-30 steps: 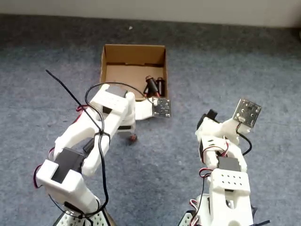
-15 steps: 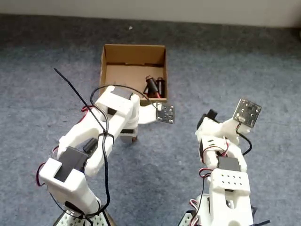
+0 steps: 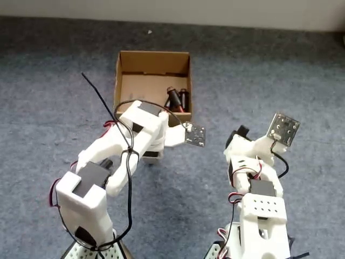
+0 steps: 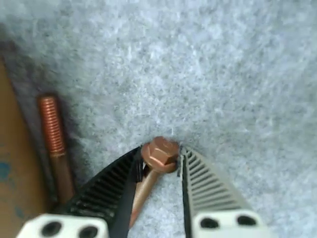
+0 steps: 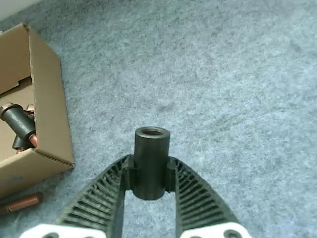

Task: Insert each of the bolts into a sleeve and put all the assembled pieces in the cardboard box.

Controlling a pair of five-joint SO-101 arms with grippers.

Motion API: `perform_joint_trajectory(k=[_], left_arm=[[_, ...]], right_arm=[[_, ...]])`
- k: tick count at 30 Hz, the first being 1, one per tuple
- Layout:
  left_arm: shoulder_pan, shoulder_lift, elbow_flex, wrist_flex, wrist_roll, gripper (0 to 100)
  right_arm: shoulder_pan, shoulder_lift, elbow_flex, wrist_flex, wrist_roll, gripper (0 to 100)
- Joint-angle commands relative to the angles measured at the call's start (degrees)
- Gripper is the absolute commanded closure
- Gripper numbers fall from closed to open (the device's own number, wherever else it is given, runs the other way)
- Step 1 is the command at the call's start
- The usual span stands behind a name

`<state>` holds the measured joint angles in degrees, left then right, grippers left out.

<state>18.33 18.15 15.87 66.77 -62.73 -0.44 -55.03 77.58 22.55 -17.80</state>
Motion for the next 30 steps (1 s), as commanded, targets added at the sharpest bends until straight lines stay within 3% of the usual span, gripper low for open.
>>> perform_joint_trajectory(k=[1, 4, 8, 16, 22, 25, 30], left_arm=[[1.89, -0.84, -2.51, 3.87, 0.7, 100], [2.86, -4.26, -2.07, 7.38, 2.55, 99], [3.03, -12.88, -2.42, 8.09, 12.4, 99], [2.33, -27.82, -1.98, 8.44, 25.05, 99], [1.98, -35.56, -2.15, 8.18, 40.0, 99], [2.15, -40.92, -2.07, 8.09, 49.14, 99], [2.07, -48.75, -2.07, 8.0, 59.34, 99]], right_arm=[[0.4, -1.63, -0.57, -1.36, 0.0, 99.5], [0.4, -1.63, -0.57, -1.36, 0.0, 99.5], [0.4, -1.71, -0.57, -1.36, 0.0, 99.5], [0.4, -1.98, -0.57, -1.19, 0.0, 99.5], [0.22, -2.15, -1.01, -1.1, 0.09, 99.5], [-1.63, -3.56, -0.75, -1.1, 4.48, 99.5], [-11.3, -18.42, 5.23, 1.19, 14.24, 99.5]])
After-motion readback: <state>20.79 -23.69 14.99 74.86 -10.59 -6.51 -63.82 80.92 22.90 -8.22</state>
